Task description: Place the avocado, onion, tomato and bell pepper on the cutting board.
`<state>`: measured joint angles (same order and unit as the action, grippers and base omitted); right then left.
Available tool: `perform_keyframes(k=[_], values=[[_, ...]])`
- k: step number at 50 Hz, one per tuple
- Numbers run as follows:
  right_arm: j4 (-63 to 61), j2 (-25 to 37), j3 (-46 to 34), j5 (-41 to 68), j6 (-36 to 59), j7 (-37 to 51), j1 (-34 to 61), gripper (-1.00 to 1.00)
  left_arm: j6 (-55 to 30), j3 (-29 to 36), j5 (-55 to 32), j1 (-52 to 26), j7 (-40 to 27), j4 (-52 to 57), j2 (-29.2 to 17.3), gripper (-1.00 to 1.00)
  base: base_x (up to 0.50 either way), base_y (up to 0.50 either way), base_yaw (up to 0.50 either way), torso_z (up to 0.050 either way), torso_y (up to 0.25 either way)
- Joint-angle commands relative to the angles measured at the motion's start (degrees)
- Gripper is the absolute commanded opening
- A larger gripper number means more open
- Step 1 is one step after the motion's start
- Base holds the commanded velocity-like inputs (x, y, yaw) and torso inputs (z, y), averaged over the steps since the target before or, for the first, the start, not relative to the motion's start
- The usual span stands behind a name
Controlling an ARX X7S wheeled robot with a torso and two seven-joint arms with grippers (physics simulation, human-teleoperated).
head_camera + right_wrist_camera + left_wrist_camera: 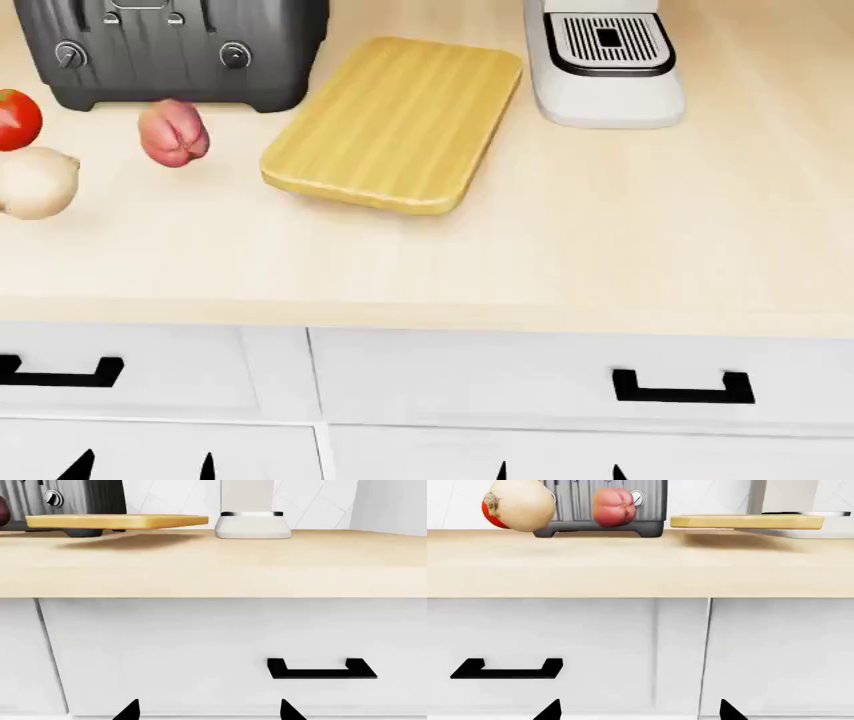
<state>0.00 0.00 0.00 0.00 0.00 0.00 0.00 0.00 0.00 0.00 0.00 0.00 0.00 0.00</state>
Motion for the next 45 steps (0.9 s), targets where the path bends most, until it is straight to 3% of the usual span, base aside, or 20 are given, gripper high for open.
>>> perform_keyframes(k=[1,16,45], values=[[-0.4,1.2,-1.5,1.2,0.3,1.5,-0.1,1.0,-0.3,0.7,-0.7,-0.1,-0.7,0.2,-0.7,1.0,0.0,0.0,0.0,0.0,0.0],[1.0,3.4,-4.5,2.4,0.3,3.5,0.7,1.0,0.5,3.6,-2.8,-0.1,-3.6,-0.1,-3.0,1.0,0.0,0.08,0.0,0.0,0.0],[0.9,5.4,-7.0,4.7,0.5,5.4,1.0,1.0,0.4,6.2,-4.8,-0.4,-6.2,-0.4,-5.2,1.0,0.0,0.28,0.0,0.0,0.0]])
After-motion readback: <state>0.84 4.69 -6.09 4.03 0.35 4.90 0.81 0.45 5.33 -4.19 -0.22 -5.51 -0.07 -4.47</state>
